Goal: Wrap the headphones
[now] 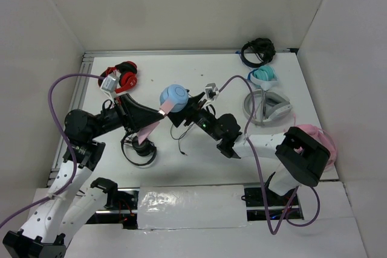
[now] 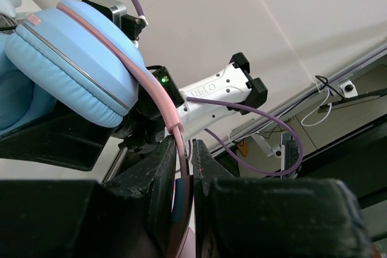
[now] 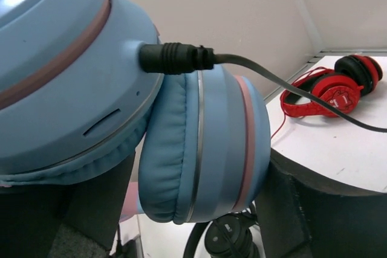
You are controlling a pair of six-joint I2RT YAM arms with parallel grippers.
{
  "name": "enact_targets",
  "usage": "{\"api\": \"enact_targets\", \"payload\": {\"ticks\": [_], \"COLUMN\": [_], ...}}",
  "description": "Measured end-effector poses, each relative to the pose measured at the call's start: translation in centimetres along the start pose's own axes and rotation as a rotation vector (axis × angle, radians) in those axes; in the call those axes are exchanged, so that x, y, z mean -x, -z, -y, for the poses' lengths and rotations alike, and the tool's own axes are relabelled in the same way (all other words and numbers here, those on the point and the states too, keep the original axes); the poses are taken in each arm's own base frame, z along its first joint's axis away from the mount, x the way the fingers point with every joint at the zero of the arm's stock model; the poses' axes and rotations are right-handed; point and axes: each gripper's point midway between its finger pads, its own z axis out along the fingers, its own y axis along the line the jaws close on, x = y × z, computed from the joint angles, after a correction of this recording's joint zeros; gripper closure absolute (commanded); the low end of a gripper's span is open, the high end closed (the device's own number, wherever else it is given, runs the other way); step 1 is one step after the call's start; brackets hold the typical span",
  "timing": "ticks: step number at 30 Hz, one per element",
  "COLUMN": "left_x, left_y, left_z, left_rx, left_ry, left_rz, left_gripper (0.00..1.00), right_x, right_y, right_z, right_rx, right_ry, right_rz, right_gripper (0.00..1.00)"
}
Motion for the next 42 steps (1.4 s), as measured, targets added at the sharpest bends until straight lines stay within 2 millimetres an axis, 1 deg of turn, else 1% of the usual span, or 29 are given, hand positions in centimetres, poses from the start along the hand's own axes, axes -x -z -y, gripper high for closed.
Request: {"api": "enact_targets", "payload": {"ticks": [2,3,5,6,8,10,11,12,13,17,21,22,24,25,27,28,29,30,31,32,37,40,42], "left_x": [0.1,0.1,0.1,0.1,0.0,0.0,0.1,0.1,0.2,0.3,0.4,0.5,0.7,0.9,1.2,1.3,1.5,1.6,1.9,1.9,1.9,2.0,2.0], "left_y": [0.0,0.0,0.0,0.1,0.2,0.3,0.3,0.4,0.4,0.5,0.4,0.4,0.2,0.2,0.0,0.0,-0.1,-0.1,-0.1,0.0,-0.4,-0.8,-1.2], "left_z": [-0.1,-0.1,-0.1,0.0,0.2,0.4,0.6,0.6,0.5,0.2,-0.6,-0.7,-1.0,-1.0,-0.8,-0.7,-0.8,-1.1,-1.3,-1.6,-3.3,-4.6,-6.0], "left_rx": [0.003,0.006,0.006,0.006,0.003,0.001,0.001,0.004,0.010,0.034,0.062,0.066,0.082,0.088,0.095,0.098,0.107,0.120,0.134,0.146,0.196,0.230,0.256], "left_ry": [0.002,0.004,0.003,0.002,-0.004,-0.012,-0.016,-0.019,-0.019,-0.023,-0.018,-0.017,-0.017,-0.025,-0.038,-0.044,-0.056,-0.062,-0.073,-0.085,-0.117,-0.127,-0.144], "left_rz": [0.004,0.006,0.007,0.008,0.009,0.016,0.021,0.027,0.034,0.051,0.059,0.059,0.060,0.061,0.059,0.058,0.062,0.067,0.077,0.078,0.042,0.007,-0.020], "left_gripper": [1.00,1.00,1.00,1.00,1.00,1.00,1.00,1.00,1.00,1.00,1.00,0.99,0.91,0.82,0.72,0.61,0.54,0.37,0.28,0.01,0.01,0.01,0.01], "right_x": [0.0,0.1,0.3,0.4,0.8,1.2,1.6,1.6,1.5,1.1,0.6,0.6,0.7,0.7,0.9,1.0,1.0,1.0,0.8,0.6,-1.4,-1.5,-1.3], "right_y": [-0.1,-0.2,-0.3,-0.3,-0.6,-1.0,-1.3,-1.5,-1.5,-1.4,-1.0,-0.9,-0.6,-0.4,0.2,0.4,0.6,0.8,1.0,1.3,3.3,4.5,5.7], "right_z": [0.1,0.2,0.6,0.7,0.6,0.2,0.0,-0.2,-0.3,-0.3,0.3,0.4,0.8,0.9,1.1,1.1,1.2,1.4,1.6,1.9,4.0,4.7,5.2], "right_rx": [-0.004,-0.010,-0.022,-0.024,-0.018,0.002,0.010,0.018,0.023,0.015,-0.021,-0.031,-0.072,-0.090,-0.116,-0.124,-0.136,-0.150,-0.167,-0.187,-0.313,-0.379,-0.428], "right_ry": [-0.011,-0.014,-0.015,-0.018,-0.021,-0.007,-0.005,0.002,0.010,0.024,0.026,0.024,0.005,-0.002,-0.014,-0.017,-0.017,-0.015,-0.015,-0.014,-0.028,-0.032,-0.035], "right_rz": [0.003,0.008,0.013,0.016,0.024,0.022,0.031,0.024,0.017,-0.021,-0.062,-0.069,-0.081,-0.086,-0.095,-0.097,-0.104,-0.114,-0.128,-0.143,-0.247,-0.270,-0.283], "right_gripper": [0.28,0.34,0.40,0.48,0.58,0.80,0.80,0.95,0.99,1.00,1.00,1.00,1.00,1.00,1.00,1.00,1.00,1.00,1.00,1.00,1.00,1.00,1.00]}}
